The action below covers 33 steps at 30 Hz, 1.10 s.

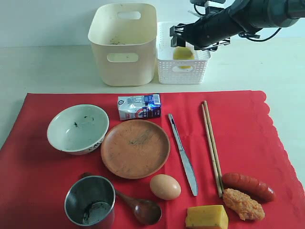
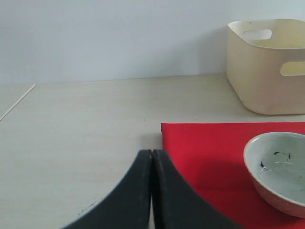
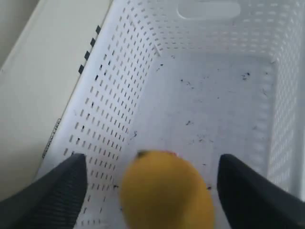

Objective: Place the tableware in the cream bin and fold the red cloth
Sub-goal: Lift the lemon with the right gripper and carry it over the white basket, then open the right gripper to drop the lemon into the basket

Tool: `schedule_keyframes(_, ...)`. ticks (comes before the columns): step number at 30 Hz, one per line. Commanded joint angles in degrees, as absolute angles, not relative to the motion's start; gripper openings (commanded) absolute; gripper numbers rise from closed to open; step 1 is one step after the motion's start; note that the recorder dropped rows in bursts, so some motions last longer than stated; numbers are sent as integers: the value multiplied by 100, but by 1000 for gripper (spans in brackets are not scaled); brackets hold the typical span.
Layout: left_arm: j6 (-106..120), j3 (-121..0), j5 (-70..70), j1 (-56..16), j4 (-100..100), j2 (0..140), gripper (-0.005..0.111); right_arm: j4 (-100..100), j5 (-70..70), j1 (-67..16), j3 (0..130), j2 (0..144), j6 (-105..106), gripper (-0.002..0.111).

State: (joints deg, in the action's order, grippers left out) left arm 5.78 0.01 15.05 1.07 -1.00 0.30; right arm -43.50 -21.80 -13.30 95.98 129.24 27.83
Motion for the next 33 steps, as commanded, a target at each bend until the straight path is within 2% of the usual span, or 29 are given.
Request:
schedule_keyframes(1, 580, 0, 1500, 122, -153, 0, 3, -4327, -2243, -1336, 9654, 12878, 2490, 80)
schedule_keyframes(9, 580, 0, 1500, 122, -153, 0, 3, -4192, -2685, -1336, 9654, 12564, 2443, 80)
schedule_keyframes(14, 580, 0, 1500, 122, -153, 0, 3, -3084, -3063, -1336, 9654, 12140, 2401, 79)
schedule_keyframes(17, 580, 0, 1500, 122, -153, 0, 3, -2244, -3518, -1336, 9654, 11817, 2202, 75)
schedule_keyframes(20, 580, 0, 1500, 122, -153, 0, 3, -1651, -4003, -1336, 9654, 11534, 1787, 63)
schedule_keyframes(28, 580, 0, 1500, 122, -153, 0, 3, -1304, -4985, -1336, 9302, 10785, 1503, 23)
schedule_keyframes(33, 580, 0, 1500, 122, -153, 0, 3, -1553, -4961, -1336, 8467, 10119, 1525, 6)
